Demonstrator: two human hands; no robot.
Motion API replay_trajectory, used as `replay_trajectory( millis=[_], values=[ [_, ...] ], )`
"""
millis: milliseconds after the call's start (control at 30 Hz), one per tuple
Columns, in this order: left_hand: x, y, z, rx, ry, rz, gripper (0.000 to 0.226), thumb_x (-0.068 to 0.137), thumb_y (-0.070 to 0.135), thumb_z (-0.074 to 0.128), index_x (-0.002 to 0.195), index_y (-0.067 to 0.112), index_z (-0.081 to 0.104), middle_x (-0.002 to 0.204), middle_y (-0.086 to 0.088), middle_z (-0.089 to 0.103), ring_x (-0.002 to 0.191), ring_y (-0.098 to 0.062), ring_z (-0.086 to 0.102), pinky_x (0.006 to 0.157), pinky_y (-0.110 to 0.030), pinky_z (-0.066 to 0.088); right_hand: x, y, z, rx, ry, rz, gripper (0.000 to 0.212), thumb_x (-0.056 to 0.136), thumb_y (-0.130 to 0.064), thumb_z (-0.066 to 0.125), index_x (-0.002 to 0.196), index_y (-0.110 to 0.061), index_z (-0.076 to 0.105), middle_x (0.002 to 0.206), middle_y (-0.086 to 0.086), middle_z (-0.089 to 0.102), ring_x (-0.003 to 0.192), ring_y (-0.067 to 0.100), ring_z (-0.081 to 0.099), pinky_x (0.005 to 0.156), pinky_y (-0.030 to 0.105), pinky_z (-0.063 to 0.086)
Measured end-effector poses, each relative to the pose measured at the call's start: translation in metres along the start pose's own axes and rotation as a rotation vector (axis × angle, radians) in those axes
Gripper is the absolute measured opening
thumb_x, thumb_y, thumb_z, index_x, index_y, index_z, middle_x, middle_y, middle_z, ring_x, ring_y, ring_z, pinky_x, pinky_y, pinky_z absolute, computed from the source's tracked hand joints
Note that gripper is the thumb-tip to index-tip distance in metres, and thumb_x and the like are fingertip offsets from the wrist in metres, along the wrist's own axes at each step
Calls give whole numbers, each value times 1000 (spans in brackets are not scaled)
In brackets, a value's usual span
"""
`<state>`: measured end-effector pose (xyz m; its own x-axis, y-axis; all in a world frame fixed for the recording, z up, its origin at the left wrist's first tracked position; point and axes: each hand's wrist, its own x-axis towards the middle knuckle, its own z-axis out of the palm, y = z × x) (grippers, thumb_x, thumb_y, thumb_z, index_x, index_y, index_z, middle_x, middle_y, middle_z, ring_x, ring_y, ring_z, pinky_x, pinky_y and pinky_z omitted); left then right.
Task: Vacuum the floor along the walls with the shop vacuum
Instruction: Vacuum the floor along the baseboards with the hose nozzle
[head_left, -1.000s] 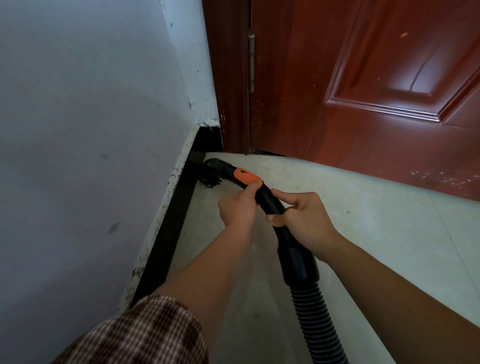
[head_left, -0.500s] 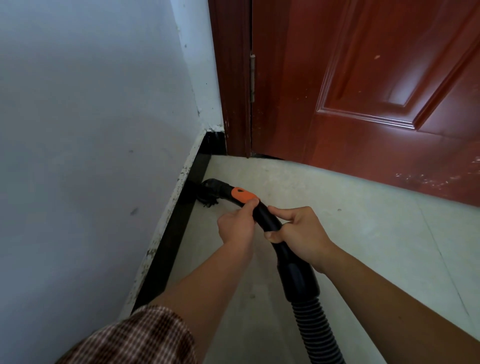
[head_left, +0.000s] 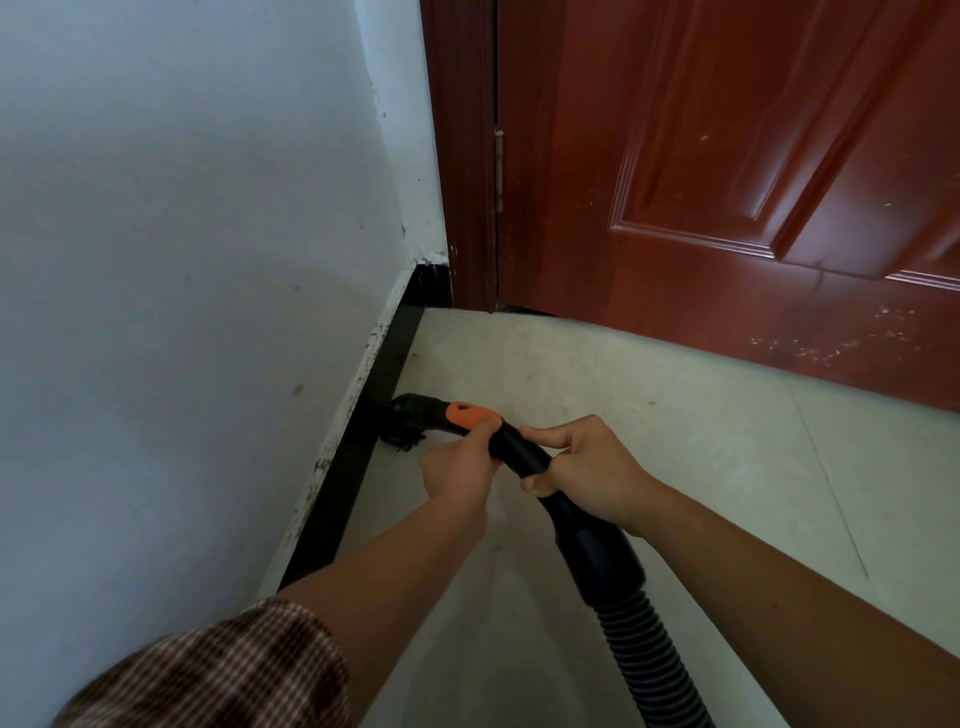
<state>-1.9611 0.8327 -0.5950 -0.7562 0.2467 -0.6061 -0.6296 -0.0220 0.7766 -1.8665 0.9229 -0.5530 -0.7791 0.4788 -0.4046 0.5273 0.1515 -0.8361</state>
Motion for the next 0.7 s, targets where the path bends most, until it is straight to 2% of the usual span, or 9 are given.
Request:
replay_trajectory(
  millis=[133, 200, 267, 333, 433, 567, 700],
  values=[
    [-10, -8, -8, 13, -30, -20, 9, 87, 16, 71, 91, 9, 67, 93, -10, 72, 82, -15, 71, 77, -26, 54, -8, 6, 0, -11, -33, 11, 54, 73, 5, 72, 115, -30, 71, 79, -10, 75, 58, 5, 63, 60, 18, 49],
    [-16, -12, -10, 6, -45, -41, 9, 88, 16, 69, 94, 11, 67, 94, -7, 72, 79, -11, 71, 73, -22, 53, -14, 9, -1, -24, -44, 24, 55, 73, 4, 73, 117, -29, 71, 78, -14, 74, 62, 4, 64, 62, 17, 49],
    [-24, -13, -11, -7, -61, -85, 11, 89, 16, 68, 99, 10, 66, 97, -7, 71, 79, -10, 71, 71, -20, 53, -24, 8, -4, -63, -49, 32, 56, 73, 3, 74, 121, -28, 70, 83, -14, 72, 68, 4, 64, 61, 15, 46],
    [-37, -12, -9, -18, -66, -144, 17, 89, 13, 68, 105, 6, 66, 99, -9, 71, 84, -13, 71, 76, -22, 55, -37, 5, -9, -106, -45, 43, 58, 74, 1, 75, 124, -27, 67, 95, -10, 70, 76, 8, 65, 61, 15, 44],
    [-60, -11, -7, -41, -38, -238, 9, 88, 9, 68, 96, 4, 68, 91, -10, 72, 82, -16, 71, 80, -27, 55, -63, 0, -14, -167, -43, 60, 59, 76, -1, 72, 128, -28, 65, 100, -3, 73, 78, 15, 67, 64, 21, 49],
    [-89, -16, -1, 19, -45, -337, 9, 89, 10, 68, 95, 3, 68, 93, -12, 73, 87, -17, 70, 80, -24, 54, -97, 1, -21, -203, -34, 125, 63, 81, -1, 64, 134, -35, 60, 91, 7, 74, 71, 25, 69, 64, 34, 57],
    [-120, -18, 13, 105, -52, -427, 14, 88, 14, 69, 97, 3, 69, 91, -9, 74, 83, -14, 70, 82, -24, 54, -127, 1, -37, -241, -31, 217, 61, 83, -3, 63, 133, -39, 59, 91, 8, 72, 72, 24, 69, 66, 34, 58]
  ],
)
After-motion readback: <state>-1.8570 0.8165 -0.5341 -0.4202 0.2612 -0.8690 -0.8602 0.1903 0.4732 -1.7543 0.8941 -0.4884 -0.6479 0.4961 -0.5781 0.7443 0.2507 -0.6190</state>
